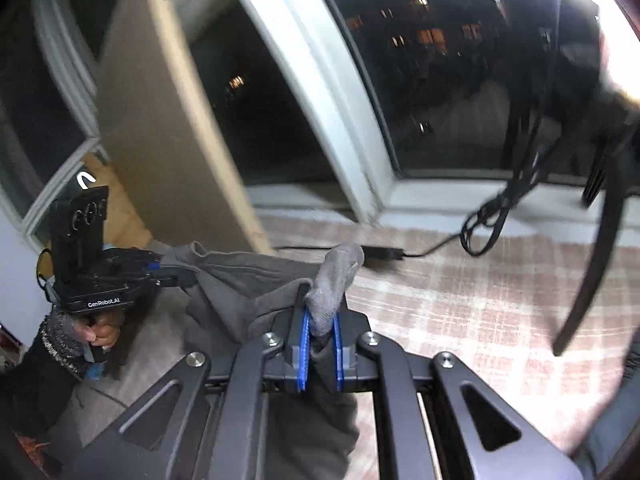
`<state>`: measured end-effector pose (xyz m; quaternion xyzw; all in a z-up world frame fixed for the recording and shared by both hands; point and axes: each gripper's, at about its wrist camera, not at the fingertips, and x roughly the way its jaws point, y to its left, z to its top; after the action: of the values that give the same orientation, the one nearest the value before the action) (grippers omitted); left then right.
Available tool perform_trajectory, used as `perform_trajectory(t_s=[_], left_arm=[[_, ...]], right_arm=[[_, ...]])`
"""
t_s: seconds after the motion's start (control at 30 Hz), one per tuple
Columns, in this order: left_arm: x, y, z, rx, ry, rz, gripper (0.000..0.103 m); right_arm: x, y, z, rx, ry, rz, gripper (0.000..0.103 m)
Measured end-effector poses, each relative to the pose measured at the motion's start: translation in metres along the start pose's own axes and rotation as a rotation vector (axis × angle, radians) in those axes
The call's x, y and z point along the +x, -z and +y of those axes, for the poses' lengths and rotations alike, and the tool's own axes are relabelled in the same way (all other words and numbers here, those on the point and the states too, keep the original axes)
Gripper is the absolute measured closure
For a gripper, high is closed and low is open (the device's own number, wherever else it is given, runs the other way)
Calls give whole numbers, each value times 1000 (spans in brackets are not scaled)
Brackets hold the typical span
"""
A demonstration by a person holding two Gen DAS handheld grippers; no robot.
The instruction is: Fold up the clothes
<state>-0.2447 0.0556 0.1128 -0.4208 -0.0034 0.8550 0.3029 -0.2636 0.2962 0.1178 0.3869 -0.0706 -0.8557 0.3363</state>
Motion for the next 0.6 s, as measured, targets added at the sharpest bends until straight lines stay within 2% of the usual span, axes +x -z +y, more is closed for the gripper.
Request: perform_trajectory(t_s=[0.2,0.37,0.6], left_arm=[[-67,27,-50,65,28,-27,97],[-123,82,-74,56,62,-30,97],[-131,169,-102,10,109,68,97]], right_arm=[[-77,23,53,-55,2,-41,94],[-127,74,98,-95,35,-46,94],[-156,173,138,-83,93,18,94]])
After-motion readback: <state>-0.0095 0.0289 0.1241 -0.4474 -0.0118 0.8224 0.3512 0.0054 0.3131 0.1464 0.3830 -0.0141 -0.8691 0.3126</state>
